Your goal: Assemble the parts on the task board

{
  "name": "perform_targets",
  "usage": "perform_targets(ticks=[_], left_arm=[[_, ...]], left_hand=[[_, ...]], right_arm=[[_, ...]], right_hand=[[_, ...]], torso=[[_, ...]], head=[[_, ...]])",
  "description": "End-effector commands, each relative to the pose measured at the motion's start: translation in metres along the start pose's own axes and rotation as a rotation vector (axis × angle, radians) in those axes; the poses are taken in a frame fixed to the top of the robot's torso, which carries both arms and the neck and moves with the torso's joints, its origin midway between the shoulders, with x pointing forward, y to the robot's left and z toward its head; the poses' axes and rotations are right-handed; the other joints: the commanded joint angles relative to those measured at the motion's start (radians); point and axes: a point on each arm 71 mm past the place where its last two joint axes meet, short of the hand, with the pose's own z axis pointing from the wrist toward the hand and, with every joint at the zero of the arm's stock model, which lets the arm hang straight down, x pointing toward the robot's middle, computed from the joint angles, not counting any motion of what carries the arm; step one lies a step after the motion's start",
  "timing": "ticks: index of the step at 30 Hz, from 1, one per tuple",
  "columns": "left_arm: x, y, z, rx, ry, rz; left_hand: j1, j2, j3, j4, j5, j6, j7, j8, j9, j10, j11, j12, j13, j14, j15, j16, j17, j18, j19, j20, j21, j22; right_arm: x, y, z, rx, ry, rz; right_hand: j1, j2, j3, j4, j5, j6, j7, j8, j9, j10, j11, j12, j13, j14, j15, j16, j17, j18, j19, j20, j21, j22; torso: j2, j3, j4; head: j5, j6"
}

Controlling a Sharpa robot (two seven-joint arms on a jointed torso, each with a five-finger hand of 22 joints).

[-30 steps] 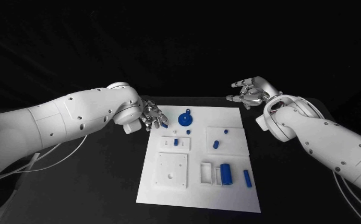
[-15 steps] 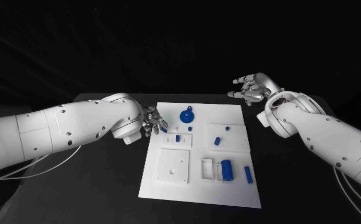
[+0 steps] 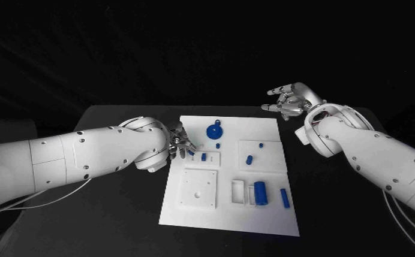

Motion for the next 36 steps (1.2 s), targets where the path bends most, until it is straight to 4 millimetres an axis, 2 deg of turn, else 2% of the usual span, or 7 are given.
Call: perform_targets(ticks=[1, 10, 18, 36], left_arm=[[0.003, -0.004, 0.001, 0.025, -0.039, 0.014], [0.014, -0.004, 0.004, 0.026, -0.024, 0.025], [0.015, -0.002, 0.005, 0.015, -0.009, 0.040], [0.017, 0.002, 0.004, 0.002, 0.003, 0.052]], left_hand=[[0.004, 0.009, 0.007, -0.011, 0.004, 0.096, -0.090, -0.004, 0.098, 0.050, -0.007, 0.004, -0.001, 0.008, 0.001, 0.001, 0.001, 0.019, -0.001, 0.009, 0.004, 0.019], [0.004, 0.009, 0.007, -0.011, 0.004, 0.096, -0.090, -0.004, 0.098, 0.050, -0.007, 0.004, -0.001, 0.008, 0.001, 0.001, 0.001, 0.019, -0.001, 0.009, 0.004, 0.019], [0.004, 0.009, 0.008, -0.012, 0.004, 0.097, -0.090, -0.008, 0.100, 0.049, -0.006, 0.006, -0.003, 0.008, 0.001, 0.002, 0.001, 0.021, -0.003, 0.010, 0.008, 0.019], [0.003, 0.009, 0.009, -0.013, 0.006, 0.098, -0.090, -0.010, 0.102, 0.050, -0.006, 0.006, -0.004, 0.008, 0.001, 0.002, 0.000, 0.021, -0.004, 0.011, 0.011, 0.018]], right_arm=[[0.001, 0.001, 0.000, -0.008, 0.012, 0.001], [0.002, 0.001, 0.000, -0.008, 0.014, 0.001], [0.002, 0.001, 0.000, -0.008, 0.015, 0.002], [0.003, 0.001, 0.000, -0.006, 0.019, 0.002]], right_hand=[[-0.005, -0.001, 0.001, 0.000, 0.005, -0.006, 0.003, -0.004, 0.000, -0.005, -0.004, 0.002, -0.001, -0.003, -0.004, -0.003, -0.002, 0.014, 0.022, 0.001, -0.005, 0.038], [-0.005, 0.000, 0.001, 0.001, 0.007, -0.006, 0.003, -0.004, 0.000, -0.005, -0.004, 0.002, -0.001, -0.003, -0.004, -0.003, -0.002, 0.014, 0.022, 0.001, -0.007, 0.038], [-0.005, 0.000, 0.001, 0.001, 0.007, -0.006, 0.003, -0.004, 0.000, -0.005, -0.004, 0.002, -0.001, -0.003, -0.004, -0.003, -0.002, 0.014, 0.022, 0.001, -0.007, 0.038], [-0.005, 0.000, 0.001, 0.001, 0.007, -0.006, 0.003, -0.004, 0.000, -0.005, -0.004, 0.002, -0.001, -0.003, -0.004, -0.003, -0.002, 0.014, 0.022, 0.001, -0.007, 0.038]], torso=[[0.000, 0.0001, 0.0001], [0.001, 0.0004, 0.0006], [0.000, 0.0004, 0.0012], [0.000, -0.0005, 0.0016]], head=[[-0.002, -0.003], [-0.003, -0.004], [-0.002, -0.006], [0.000, -0.002]])
